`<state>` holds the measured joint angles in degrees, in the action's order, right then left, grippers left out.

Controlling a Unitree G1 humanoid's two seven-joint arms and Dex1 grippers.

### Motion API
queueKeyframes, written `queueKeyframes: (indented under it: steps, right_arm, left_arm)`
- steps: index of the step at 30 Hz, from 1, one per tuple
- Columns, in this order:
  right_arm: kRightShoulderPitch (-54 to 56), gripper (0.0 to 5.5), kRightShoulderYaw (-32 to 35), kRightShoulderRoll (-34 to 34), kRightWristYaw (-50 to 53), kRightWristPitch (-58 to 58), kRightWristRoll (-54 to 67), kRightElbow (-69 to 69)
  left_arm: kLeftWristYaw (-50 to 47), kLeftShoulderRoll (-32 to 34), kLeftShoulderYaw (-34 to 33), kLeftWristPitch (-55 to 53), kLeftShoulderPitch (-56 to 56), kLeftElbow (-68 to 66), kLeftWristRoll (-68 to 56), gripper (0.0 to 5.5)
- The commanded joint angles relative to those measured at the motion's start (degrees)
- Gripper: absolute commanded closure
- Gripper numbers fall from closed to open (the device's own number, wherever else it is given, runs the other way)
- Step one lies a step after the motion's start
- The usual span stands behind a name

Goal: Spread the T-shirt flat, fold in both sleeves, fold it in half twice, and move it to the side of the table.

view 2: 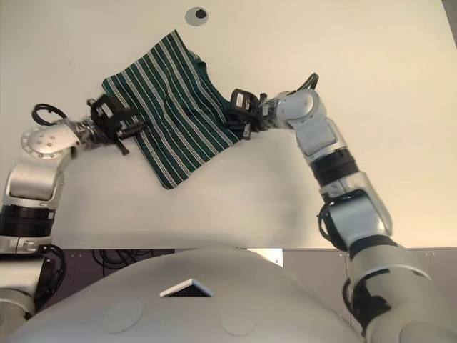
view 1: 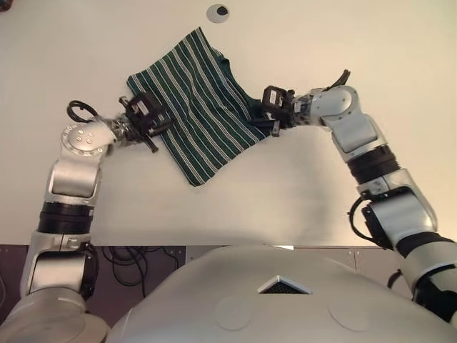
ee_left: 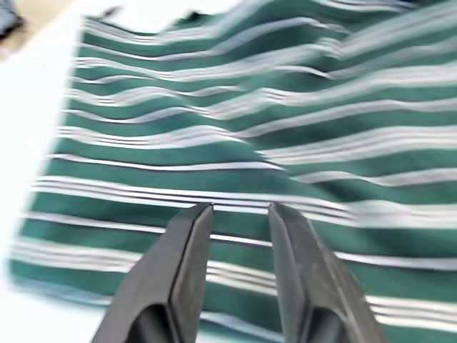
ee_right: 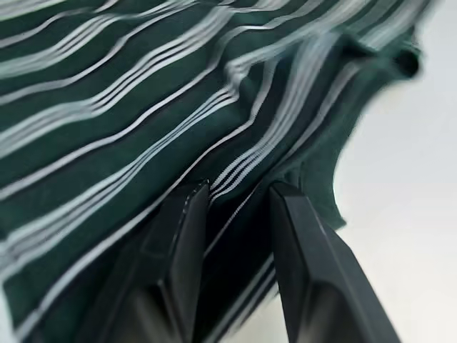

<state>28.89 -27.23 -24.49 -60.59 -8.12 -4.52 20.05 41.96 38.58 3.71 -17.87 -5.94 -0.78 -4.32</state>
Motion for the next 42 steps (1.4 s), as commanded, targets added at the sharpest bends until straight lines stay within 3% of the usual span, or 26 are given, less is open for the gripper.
queueKeyframes:
  steps: [1, 3, 7, 9, 14, 17, 19, 21, 24, 27, 29, 32, 37, 39, 42]
  right_arm:
    - [-5.6, 4.06, -2.3, -8.6, -11.1, -9.2, 2.7, -13.8]
    - [-7.3, 4.06, -0.5, -10.1, -13.8, -18.0, 7.7, -21.6]
    - [-5.1, 4.06, 9.8, -4.1, -2.6, -29.1, 13.3, -21.6]
    - [-4.5, 4.06, 15.1, -5.2, -0.9, -33.9, 16.5, -23.3]
    - [-7.1, 4.06, 29.7, -16.5, -4.0, -55.7, 30.3, -32.4]
    - [-12.7, 4.06, 37.9, -16.0, -0.3, -72.2, 37.0, -39.7]
    - [-19.2, 4.06, 42.6, -10.9, 5.7, -80.8, 36.6, -46.3]
    - [-27.4, 4.06, 43.5, -0.5, 15.3, -83.6, 33.6, -53.9]
    - [-38.3, 4.06, 44.9, 15.4, 25.6, -84.2, 32.1, -63.6]
    - [-42.9, 4.06, 45.4, 23.0, 30.7, -84.3, 31.9, -66.7]
    - [-42.5, 4.06, 47.3, 22.0, 31.6, -84.2, 32.0, -65.0]
    - [-37.9, 4.06, 49.1, 15.2, 30.2, -84.2, 34.1, -59.6]
    - [-24.1, 3.86, 50.8, 4.2, 26.7, -84.1, 35.9, -43.6]
    - [-23.1, 3.54, 49.1, 2.3, 25.9, -84.3, 37.8, -40.5]
    - [-29.3, 3.44, 47.9, 5.5, 27.6, -84.3, 39.7, -43.5]
  left_arm:
    - [-3.2, -0.3, -3.7, 0.6, -1.8, -1.8, 0.1, 4.12]
    - [-3.9, -1.1, -4.2, 0.4, -0.6, -0.4, -0.2, 4.12]
    - [-4.7, -3.2, -6.3, -3.4, 4.8, 6.9, -3.9, 4.12]
    - [-4.9, -3.7, -9.1, -7.1, 8.7, 12.9, -7.4, 4.12]
    - [-8.3, -8.4, -25.1, -25.0, 24.1, 34.4, -27.4, 4.12]
    - [-12.4, -11.9, -32.9, -35.4, 34.1, 43.3, -41.7, 4.12]
    - [-13.6, -11.8, -35.9, -40.1, 39.0, 45.0, -47.1, 4.12]
    - [-13.9, -8.8, -38.7, -42.8, 37.9, 40.6, -49.9, 4.12]
    - [-15.0, -2.7, -37.9, -46.2, 29.6, 32.7, -50.0, 4.12]
    - [-17.2, -1.4, -36.3, -50.2, 26.0, 32.0, -51.9, 4.12]
    - [-20.7, -4.5, -36.3, -52.7, 27.6, 34.4, -54.7, 4.12]
    - [-28.5, -13.7, -37.2, -54.1, 36.8, 41.0, -59.5, 4.12]
    - [-40.8, -24.5, -35.5, -50.9, 49.7, 50.1, -67.8, 4.08]
    - [-44.2, -25.4, -34.9, -48.9, 51.1, 49.4, -70.6, 4.08]
    - [-47.0, -23.0, -34.0, -47.2, 49.4, 44.9, -74.7, 4.08]
